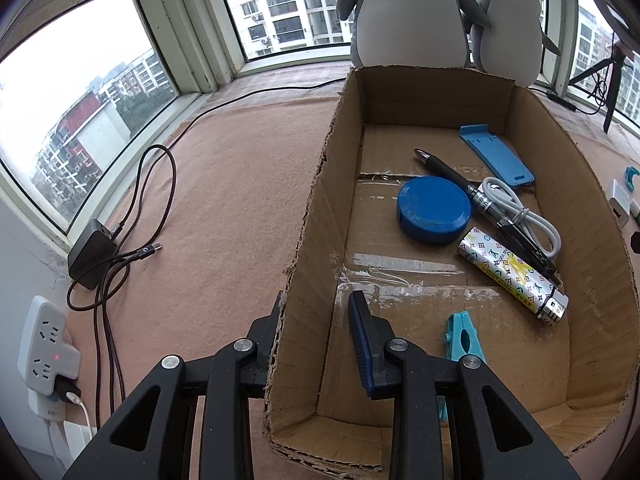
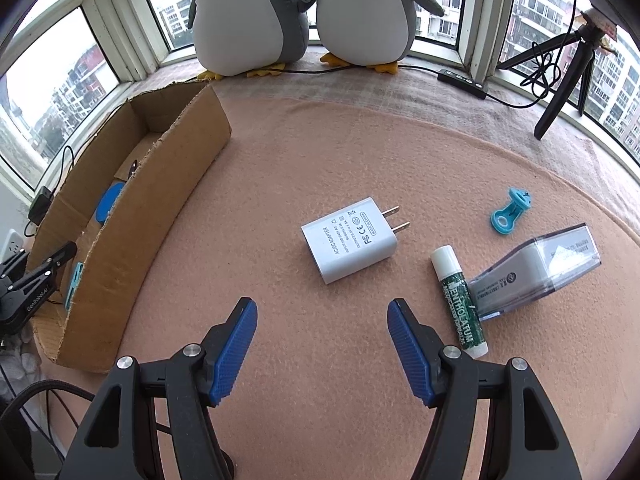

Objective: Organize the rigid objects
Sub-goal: 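Move the right gripper to the white charger and grasp it, then carry the white charger with the right gripper into the box and release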

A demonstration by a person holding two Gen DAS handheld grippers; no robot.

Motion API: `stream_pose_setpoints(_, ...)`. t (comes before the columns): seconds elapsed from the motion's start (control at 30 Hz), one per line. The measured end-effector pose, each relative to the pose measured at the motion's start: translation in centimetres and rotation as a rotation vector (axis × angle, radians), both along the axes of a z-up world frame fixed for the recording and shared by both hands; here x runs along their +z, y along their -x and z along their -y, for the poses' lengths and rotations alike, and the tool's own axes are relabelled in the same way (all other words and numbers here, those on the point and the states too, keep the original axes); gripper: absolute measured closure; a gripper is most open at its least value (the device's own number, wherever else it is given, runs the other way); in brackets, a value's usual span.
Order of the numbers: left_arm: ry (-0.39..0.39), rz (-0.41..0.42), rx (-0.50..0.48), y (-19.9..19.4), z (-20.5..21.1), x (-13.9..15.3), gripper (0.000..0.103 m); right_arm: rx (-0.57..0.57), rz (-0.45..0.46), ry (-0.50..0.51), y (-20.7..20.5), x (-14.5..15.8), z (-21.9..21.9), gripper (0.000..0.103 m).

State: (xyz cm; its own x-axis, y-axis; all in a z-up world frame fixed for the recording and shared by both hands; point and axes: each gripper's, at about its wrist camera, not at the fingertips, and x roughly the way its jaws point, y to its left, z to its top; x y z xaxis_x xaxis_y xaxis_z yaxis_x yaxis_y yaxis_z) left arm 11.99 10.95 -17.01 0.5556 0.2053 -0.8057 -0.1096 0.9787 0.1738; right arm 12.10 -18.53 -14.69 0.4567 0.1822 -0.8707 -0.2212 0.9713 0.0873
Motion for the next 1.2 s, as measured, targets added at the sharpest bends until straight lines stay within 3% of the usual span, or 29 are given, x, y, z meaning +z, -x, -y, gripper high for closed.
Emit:
stream_pose_setpoints(0.27,0.001,0.001,0.001,0.0,0.0,0.0,0.073,-0.04,-0.014,-0.077,-1.4,-0.2,0.6,0.039)
stream_pose_setpoints(0.57,0.003,0.002,0.002,-0.1,0.0,0.0,0.073,-0.14,-0.089,-0.197,-3.8,-1.2,1.3,0.039)
stream_pose_setpoints(0.73,0.003,0.002,0.003,-0.1,0.0,0.0,0.073,-0.179,-0.092,-0.206,-5.1,-1.3,1.2,0.039)
stream_pose_setpoints(0.9,0.004,0.002,0.003,-0.1,0.0,0.0,0.073,-0.188,-0.085,-0.165,-6.3,-1.4,0.3,0.039)
stream_pose_setpoints(1.07,0.005,0.002,0.003,-0.1,0.0,0.0,0.073,-0.148,-0.066,-0.043,-6.7,-1.4,-1.7,0.04)
stream_pose_setpoints(1.13,0.005,0.002,0.003,-0.1,0.0,0.0,0.073,-0.13,-0.052,0.017,-6.8,-1.5,-2.4,0.047)
stream_pose_setpoints(1.2,0.005,0.002,0.003,-0.1,0.0,-0.1,0.073,-0.115,-0.043,0.052,-6.7,-1.5,-2.7,0.061)
